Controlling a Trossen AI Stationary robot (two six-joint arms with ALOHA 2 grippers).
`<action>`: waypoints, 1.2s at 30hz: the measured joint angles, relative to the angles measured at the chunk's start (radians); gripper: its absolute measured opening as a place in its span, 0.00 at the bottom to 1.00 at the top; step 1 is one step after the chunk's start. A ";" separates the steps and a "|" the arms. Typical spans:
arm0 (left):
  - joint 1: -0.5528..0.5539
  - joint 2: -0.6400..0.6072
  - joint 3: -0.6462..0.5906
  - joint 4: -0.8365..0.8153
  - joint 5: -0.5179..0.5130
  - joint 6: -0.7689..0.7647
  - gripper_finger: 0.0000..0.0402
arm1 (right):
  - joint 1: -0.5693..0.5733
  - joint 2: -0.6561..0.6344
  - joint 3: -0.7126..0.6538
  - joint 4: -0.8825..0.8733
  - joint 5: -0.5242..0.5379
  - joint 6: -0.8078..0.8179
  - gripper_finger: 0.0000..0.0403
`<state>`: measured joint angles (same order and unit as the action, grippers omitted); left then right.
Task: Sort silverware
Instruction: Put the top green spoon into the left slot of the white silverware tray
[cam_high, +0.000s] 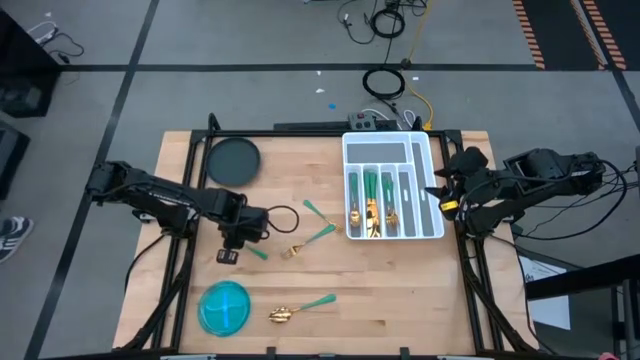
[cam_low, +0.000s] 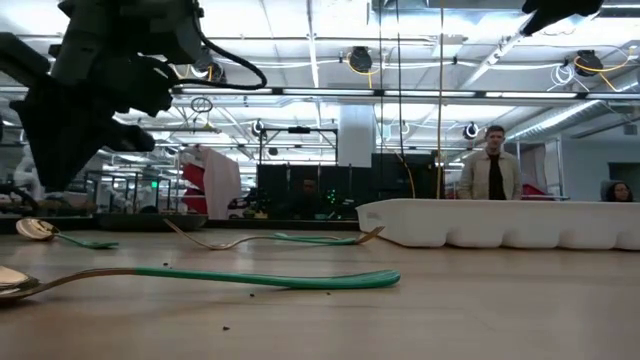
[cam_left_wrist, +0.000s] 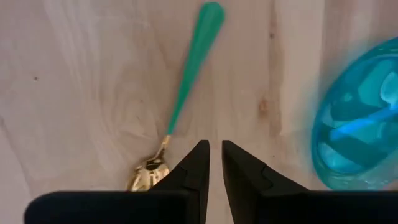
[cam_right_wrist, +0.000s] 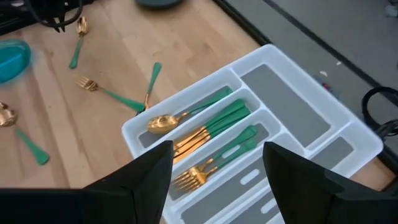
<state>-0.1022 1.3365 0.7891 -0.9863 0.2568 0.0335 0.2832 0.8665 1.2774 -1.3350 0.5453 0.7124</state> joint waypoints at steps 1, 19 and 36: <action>0.004 0.000 0.000 -0.001 0.004 0.009 0.12 | 0.000 0.000 0.000 0.000 -0.002 0.000 0.60; 0.086 0.000 0.006 0.128 -0.071 -0.205 0.12 | 0.000 0.001 0.000 0.000 -0.028 -0.002 0.60; 0.108 0.001 0.124 -0.082 -0.075 -0.033 0.12 | 0.000 0.001 0.000 -0.001 -0.108 -0.045 0.60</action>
<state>0.0058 1.3373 0.9130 -1.0684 0.1821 0.0007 0.2832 0.8673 1.2774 -1.3357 0.4377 0.6678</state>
